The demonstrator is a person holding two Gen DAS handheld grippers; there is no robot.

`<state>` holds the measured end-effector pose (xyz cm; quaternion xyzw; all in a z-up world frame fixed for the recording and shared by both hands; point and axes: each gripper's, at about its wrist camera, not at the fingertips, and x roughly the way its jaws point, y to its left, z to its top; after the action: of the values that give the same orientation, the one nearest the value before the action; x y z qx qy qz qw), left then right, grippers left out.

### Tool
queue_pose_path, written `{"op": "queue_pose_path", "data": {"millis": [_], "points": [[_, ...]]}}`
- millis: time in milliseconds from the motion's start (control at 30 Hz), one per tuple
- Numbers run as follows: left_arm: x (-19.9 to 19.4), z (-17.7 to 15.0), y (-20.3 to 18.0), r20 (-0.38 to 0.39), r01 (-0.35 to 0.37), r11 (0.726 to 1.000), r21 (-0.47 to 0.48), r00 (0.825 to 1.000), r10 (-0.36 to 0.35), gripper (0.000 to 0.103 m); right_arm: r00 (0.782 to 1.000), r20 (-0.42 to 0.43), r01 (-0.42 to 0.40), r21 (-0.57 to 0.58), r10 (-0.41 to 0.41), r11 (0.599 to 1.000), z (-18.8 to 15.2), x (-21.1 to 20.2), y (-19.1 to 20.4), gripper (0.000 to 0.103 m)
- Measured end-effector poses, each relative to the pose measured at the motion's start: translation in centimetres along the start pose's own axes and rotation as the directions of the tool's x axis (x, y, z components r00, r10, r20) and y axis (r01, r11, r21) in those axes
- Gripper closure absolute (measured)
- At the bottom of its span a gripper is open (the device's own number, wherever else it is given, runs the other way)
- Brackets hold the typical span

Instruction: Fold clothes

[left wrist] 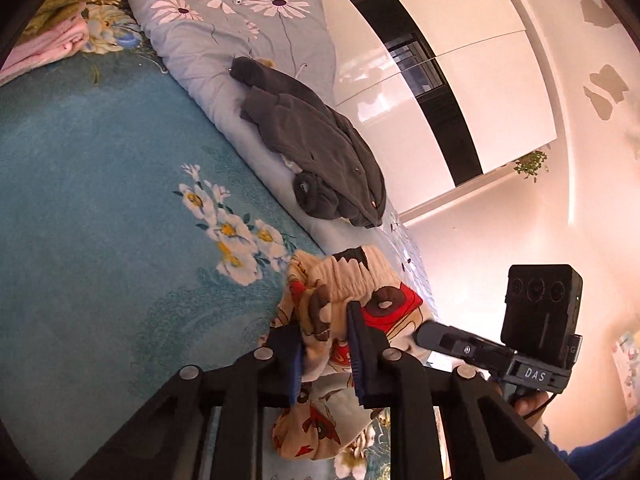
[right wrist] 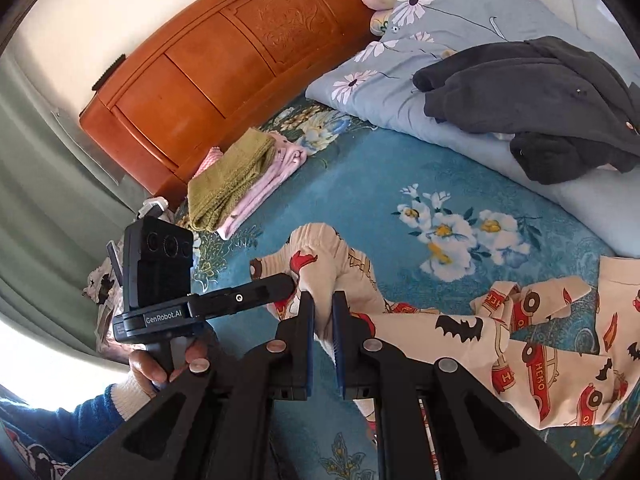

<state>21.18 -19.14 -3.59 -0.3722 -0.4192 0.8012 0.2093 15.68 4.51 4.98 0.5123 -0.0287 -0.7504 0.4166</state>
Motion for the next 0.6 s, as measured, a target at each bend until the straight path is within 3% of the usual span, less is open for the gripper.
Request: {"op": "queue_pose_path", "data": {"millis": [67, 167, 267, 333, 467, 600], "points": [[0.2, -0.1, 1.2, -0.019, -0.094, 0.995, -0.035, 0.995, 0.094, 0.086, 0.998, -0.055, -0.002, -0.008, 0.001, 1.000, -0.8, 1.3, 0.0, 0.091], [0.9, -0.3, 3.6, -0.081, -0.248, 0.962, -0.111, 0.968, 0.240, 0.087, 0.990, -0.138, -0.005, -0.020, 0.002, 1.000, -2.1, 3.2, 0.1, 0.089], [1.5, -0.8, 6.3, -0.156, -0.332, 0.921, -0.205, 0.940, 0.304, 0.087, 0.979, -0.203, 0.007, -0.015, -0.010, 1.000, -3.4, 4.6, -0.6, 0.088], [1.5, -1.1, 7.1, -0.178, -0.352, 0.905, -0.237, 0.932, 0.315, 0.087, 0.980, -0.195, 0.046, 0.013, -0.043, 0.999, -3.8, 4.4, -2.0, 0.087], [1.0, -1.2, 6.7, -0.142, -0.323, 0.918, -0.231, 0.944, 0.297, 0.087, 0.981, -0.126, 0.167, 0.136, -0.150, 0.977, -2.7, 4.1, -6.7, 0.075], [0.7, -1.1, 6.6, -0.117, -0.306, 0.921, -0.242, 0.951, 0.285, 0.087, 0.963, -0.156, 0.253, 0.244, -0.220, 0.936, -1.9, 5.6, -11.6, 0.061]]}}
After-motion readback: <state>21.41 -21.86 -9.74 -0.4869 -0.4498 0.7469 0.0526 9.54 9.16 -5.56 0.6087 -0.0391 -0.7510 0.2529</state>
